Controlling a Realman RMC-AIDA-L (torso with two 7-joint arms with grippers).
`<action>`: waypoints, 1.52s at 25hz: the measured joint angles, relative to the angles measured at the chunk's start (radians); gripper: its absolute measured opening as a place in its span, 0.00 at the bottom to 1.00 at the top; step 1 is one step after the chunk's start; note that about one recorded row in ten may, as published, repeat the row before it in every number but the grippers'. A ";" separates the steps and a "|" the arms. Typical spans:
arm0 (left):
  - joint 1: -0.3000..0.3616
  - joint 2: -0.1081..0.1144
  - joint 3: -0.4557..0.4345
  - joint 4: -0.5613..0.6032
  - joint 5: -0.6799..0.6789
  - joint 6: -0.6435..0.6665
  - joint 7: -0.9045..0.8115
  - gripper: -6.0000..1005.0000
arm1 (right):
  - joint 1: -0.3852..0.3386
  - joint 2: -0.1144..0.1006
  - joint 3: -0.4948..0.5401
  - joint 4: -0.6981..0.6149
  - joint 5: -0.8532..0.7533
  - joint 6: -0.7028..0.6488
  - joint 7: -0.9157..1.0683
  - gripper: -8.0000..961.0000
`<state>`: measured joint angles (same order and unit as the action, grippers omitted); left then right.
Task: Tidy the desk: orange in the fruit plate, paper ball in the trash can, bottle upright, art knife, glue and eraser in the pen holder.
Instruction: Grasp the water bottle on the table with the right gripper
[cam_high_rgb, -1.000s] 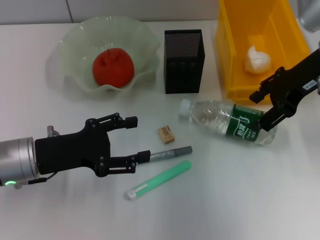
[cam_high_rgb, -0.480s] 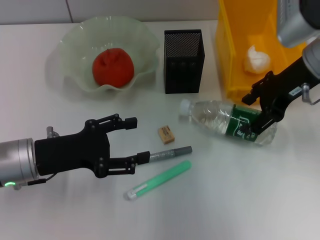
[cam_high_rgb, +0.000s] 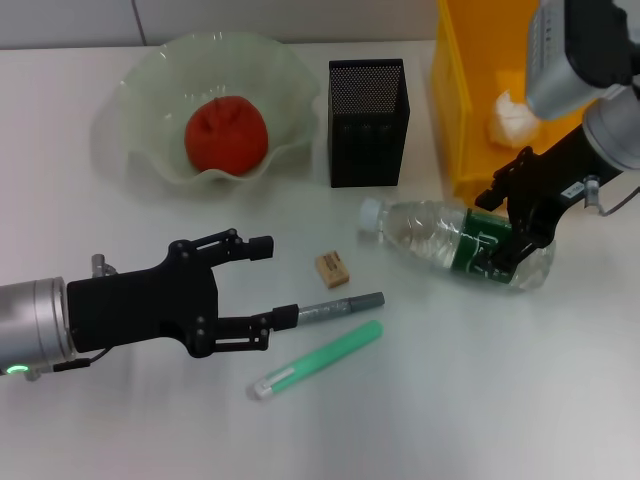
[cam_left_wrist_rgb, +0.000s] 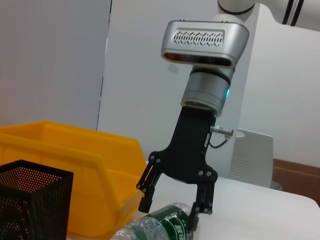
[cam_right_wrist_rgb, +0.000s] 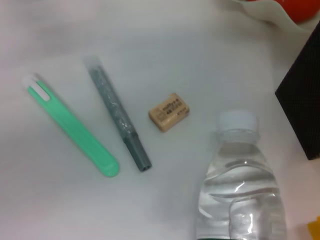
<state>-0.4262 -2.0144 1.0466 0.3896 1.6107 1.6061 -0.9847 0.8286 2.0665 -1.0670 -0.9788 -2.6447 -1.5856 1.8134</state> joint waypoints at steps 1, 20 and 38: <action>0.000 0.000 0.000 0.000 0.000 0.000 0.000 0.83 | 0.000 0.004 -0.002 0.002 -0.004 0.007 -0.001 0.86; -0.001 0.000 -0.002 0.000 0.000 0.005 0.000 0.82 | -0.011 0.014 -0.104 0.042 -0.006 0.081 0.005 0.85; -0.004 0.000 -0.003 0.000 0.000 0.006 -0.004 0.82 | -0.010 0.019 -0.156 0.071 0.004 0.106 0.007 0.85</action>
<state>-0.4297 -2.0141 1.0435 0.3896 1.6107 1.6122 -0.9885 0.8184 2.0859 -1.2227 -0.9080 -2.6403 -1.4801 1.8205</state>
